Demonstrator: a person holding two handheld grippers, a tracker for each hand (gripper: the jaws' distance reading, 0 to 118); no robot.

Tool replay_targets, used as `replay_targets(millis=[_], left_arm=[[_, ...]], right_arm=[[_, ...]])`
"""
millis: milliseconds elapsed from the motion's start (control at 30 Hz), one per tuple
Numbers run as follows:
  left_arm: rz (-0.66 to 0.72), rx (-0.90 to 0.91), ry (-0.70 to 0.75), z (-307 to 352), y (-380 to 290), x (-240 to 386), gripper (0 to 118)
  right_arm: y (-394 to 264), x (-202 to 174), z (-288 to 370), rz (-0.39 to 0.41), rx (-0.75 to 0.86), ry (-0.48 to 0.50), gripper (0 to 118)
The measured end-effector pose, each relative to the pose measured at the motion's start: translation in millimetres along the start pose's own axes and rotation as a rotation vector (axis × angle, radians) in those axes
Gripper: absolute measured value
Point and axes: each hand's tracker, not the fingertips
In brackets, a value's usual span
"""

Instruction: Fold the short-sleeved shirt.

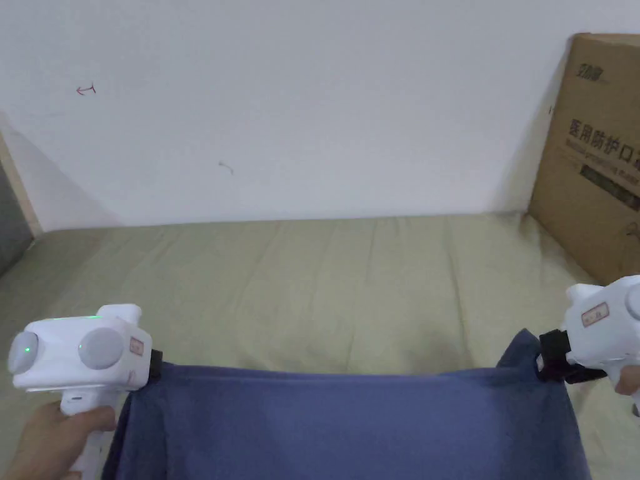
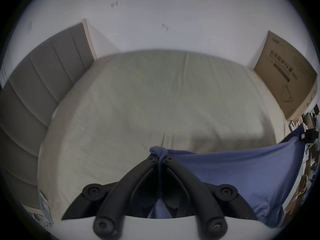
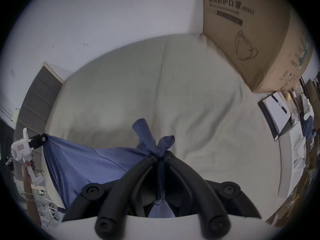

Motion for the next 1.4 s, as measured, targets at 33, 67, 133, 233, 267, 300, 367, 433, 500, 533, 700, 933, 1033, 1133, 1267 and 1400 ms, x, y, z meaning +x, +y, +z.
replay_targets(millis=[33,67,133,233,267,300,367,433,500,533,700,933,1033,1133,1267,1400], left_arm=[[-0.006,0.036,0.004,17.5,10.1,-0.6,1],[-0.011,0.062,0.005,32.7,19.3,-0.7,1],[-0.001,0.125,-0.024,76.8,38.7,4.0,1],[0.040,0.231,-0.077,129.9,68.8,2.5,1],[0.037,0.254,-0.073,145.7,79.2,3.2,1],[0.027,0.278,-0.065,160.0,88.6,3.9,1],[0.006,0.337,-0.032,185.6,106.5,7.3,1],[-0.030,0.371,0.007,208.6,123.7,12.9,1],[-0.051,0.406,0.025,225.4,142.0,14.9,1],[-0.041,0.414,0.021,233.6,154.3,15.1,1],[-0.067,0.490,0.080,274.1,218.6,17.9,1],[-0.071,0.558,0.150,322.0,292.5,25.5,1],[-0.085,0.584,0.155,331.2,306.3,31.8,1],[-0.079,0.590,0.156,331.5,319.8,35.9,1],[-0.096,0.613,0.165,313.4,319.1,38.0,1],[-0.095,0.557,0.125,263.2,304.7,31.5,1]], right_arm=[[5.3,-1.4,12.0,-0.004,0.016,0.010,5],[9.9,-3.3,22.7,0.000,0.042,0.016,5],[21.8,-9.1,50.1,0.004,0.092,0.015,5],[42.5,-16.2,93.3,0.017,0.171,0.010,5],[47.2,-21.6,109.5,0.022,0.195,0.017,5],[54.6,-23.6,124.3,0.016,0.217,0.022,5],[70.1,-27.8,153.6,0.005,0.275,0.045,5],[87.8,-33.2,183.1,-0.021,0.330,0.076,5],[109.8,-39.1,208.3,-0.034,0.359,0.080,5],[122.6,-43.9,221.1,-0.027,0.372,0.067,5],[182.3,-70.8,285.4,-0.011,0.487,0.054,5],[234.3,-103.1,355.6,0.015,0.568,0.002,5],[249.8,-110.5,372.4,-0.005,0.595,-0.013,5],[255.5,-117.4,378.5,-0.002,0.639,-0.037,5],[255.7,-113.7,364.6,0.013,0.628,-0.035,5],[252.8,-100.9,322.4,0.005,0.575,-0.029,5]])
